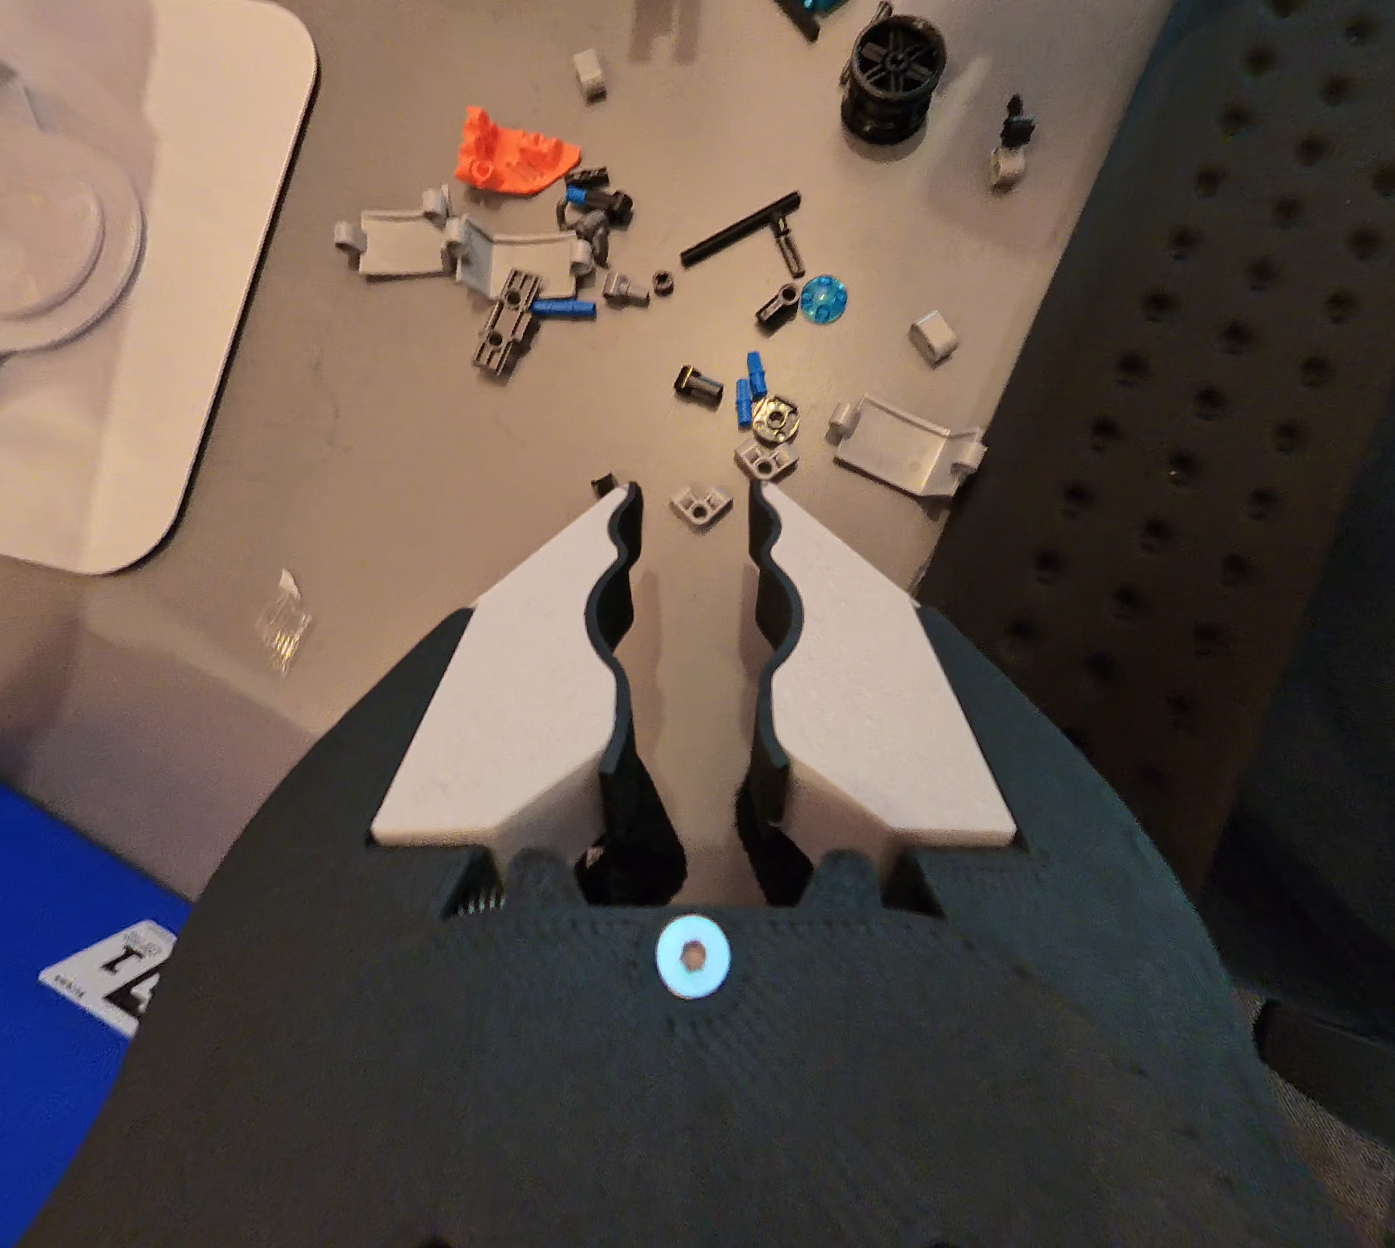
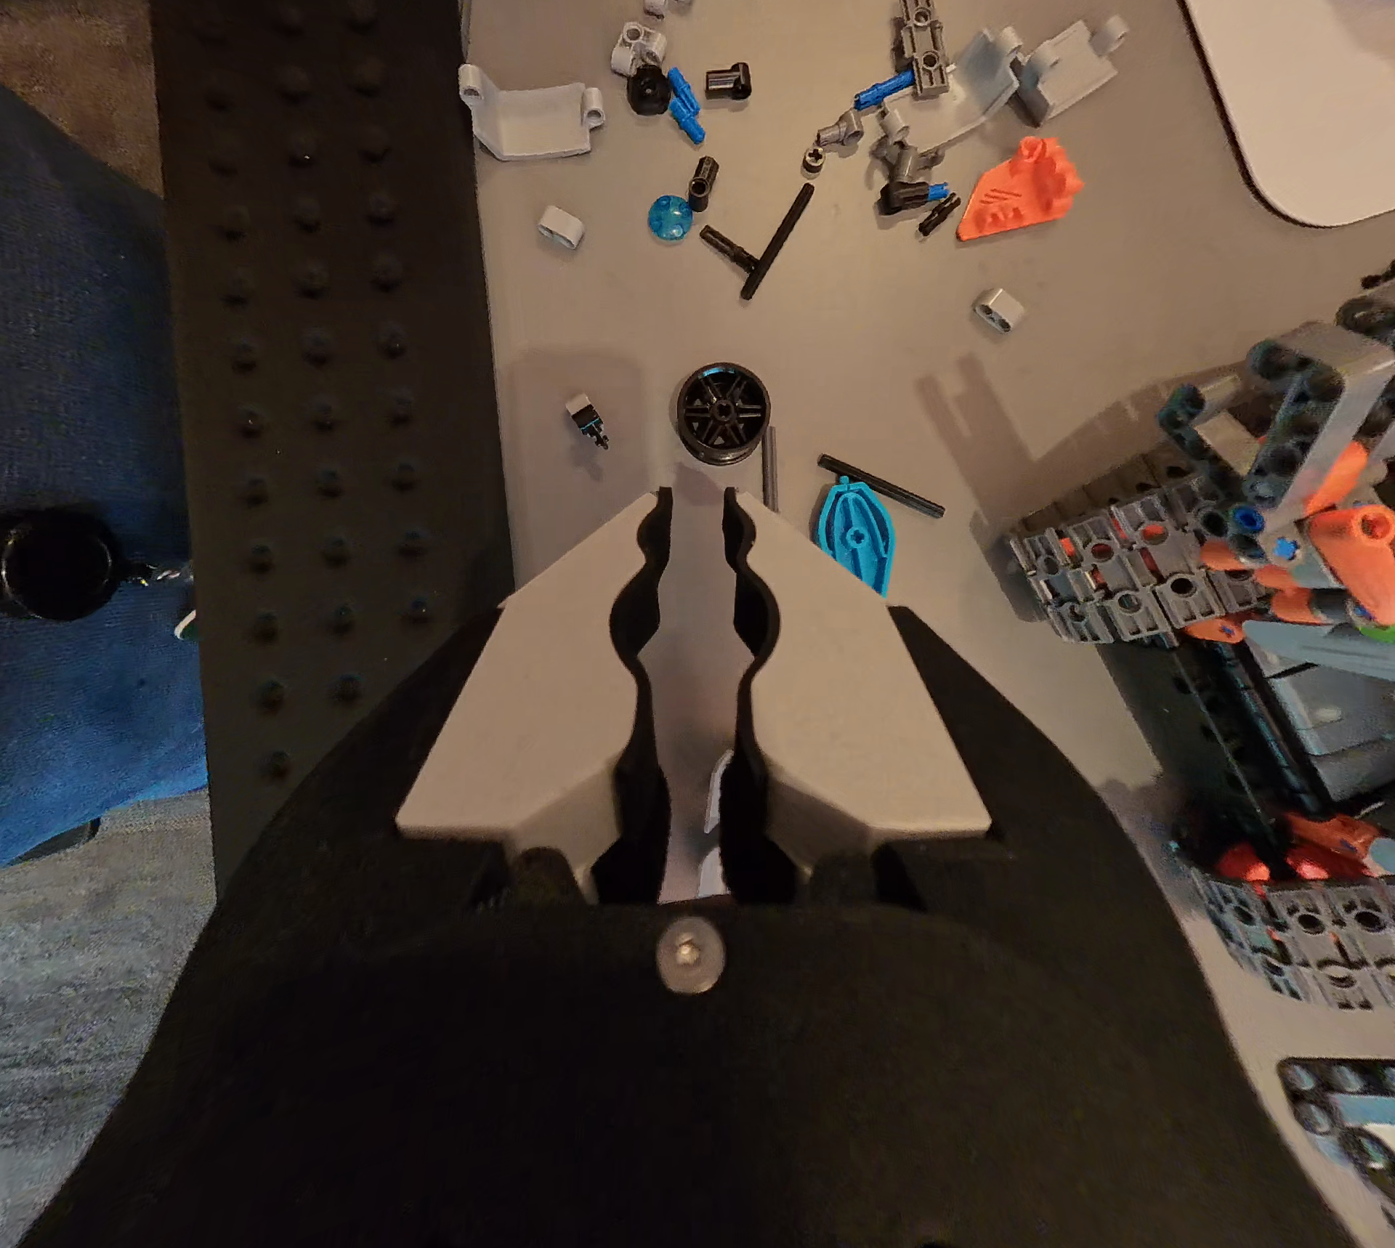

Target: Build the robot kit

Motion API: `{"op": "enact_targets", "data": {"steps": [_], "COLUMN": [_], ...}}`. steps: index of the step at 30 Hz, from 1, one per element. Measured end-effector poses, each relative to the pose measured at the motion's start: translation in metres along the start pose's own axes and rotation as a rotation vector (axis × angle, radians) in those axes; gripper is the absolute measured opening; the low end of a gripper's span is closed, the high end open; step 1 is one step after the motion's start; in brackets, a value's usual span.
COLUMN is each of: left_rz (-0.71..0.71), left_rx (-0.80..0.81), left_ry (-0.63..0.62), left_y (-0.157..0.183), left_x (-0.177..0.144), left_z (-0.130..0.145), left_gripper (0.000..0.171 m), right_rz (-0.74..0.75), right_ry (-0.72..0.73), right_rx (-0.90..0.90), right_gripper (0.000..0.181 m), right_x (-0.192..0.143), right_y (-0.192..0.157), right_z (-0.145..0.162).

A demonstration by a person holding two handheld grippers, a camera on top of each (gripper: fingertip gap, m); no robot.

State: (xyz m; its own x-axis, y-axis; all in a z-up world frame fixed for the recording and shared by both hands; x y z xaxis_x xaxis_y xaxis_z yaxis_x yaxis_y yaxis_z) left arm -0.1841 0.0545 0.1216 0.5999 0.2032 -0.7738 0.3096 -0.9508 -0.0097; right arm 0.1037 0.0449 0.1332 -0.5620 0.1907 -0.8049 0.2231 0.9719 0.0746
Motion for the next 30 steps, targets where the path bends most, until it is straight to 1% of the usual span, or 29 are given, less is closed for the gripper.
{"op": "enact_targets", "data": {"steps": [3,5,7,12,14,16,19,22,24,25,26,30], "left_rz": [-0.019,0.008,-0.025,-0.026,-0.04,-0.067,-0.087,-0.086,-0.059,-0.057,-0.05,-0.036], "left_rx": [0.0,-0.001,0.01,-0.021,-0.026,-0.051,-0.102,-0.164,-0.199,-0.233,-0.257,-0.277], "left_ry": [-0.035,-0.043,-0.098,-0.179,-0.204,-0.211,-0.189,-0.175,-0.203,-0.212,-0.21,-0.166], "left_y": [-0.001,-0.001,-0.004,-0.008,-0.008,-0.01,-0.014,-0.02,-0.02,-0.021,-0.022,-0.022], "left_x": [0.0,0.003,0.002,-0.024,-0.028,-0.022,-0.003,0.018,0.028,0.031,0.033,0.038], "left_z": [0.002,0.001,0.003,0.012,0.015,0.014,0.007,0.004,0.006,0.008,0.009,0.009], "left_gripper": [0.027,0.027,0.027,0.026,0.026,0.025,0.024,0.024,0.024,0.022,0.017,0.006], "right_rz": [-0.009,-0.009,-0.012,-0.014,-0.016,-0.021,-0.029,-0.032,-0.035,-0.035,-0.033,-0.028], "right_ry": [0.03,0.05,0.065,0.092,0.102,0.12,0.14,0.16,0.171,0.173,0.175,0.185], "right_rx": [0.012,0.018,0.02,0.032,0.037,0.038,0.037,0.039,0.039,0.039,0.038,0.047], "right_gripper": [0.011,0.01,0.01,0.01,0.01,0.009,0.008,0.007,0.007,0.007,0.007,0.006], "right_x": [0.003,0.004,0.005,0.004,0.004,0.004,0.006,0.008,0.008,0.008,0.007,0.005], "right_y": [-0.002,-0.003,-0.004,-0.006,-0.006,-0.007,-0.008,-0.009,-0.01,-0.01,-0.01,-0.01], "right_z": [0.004,0.006,0.007,0.014,0.018,0.02,0.02,0.018,0.017,0.017,0.017,0.019]}}
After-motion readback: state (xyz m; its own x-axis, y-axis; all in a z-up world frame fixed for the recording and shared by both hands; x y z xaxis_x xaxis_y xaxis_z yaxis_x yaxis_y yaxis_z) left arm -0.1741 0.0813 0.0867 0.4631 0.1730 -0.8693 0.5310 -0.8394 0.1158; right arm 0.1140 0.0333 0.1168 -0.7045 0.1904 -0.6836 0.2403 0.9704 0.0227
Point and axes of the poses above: each gripper's, where its closed fingertips meet, x out along the fingers, z out of its underside, y = z × x across the jaws, the point moved 9 cm from there along -x, back along the fingers, and after that the axes turned 4 degrees about z, right-handed, at the moved point
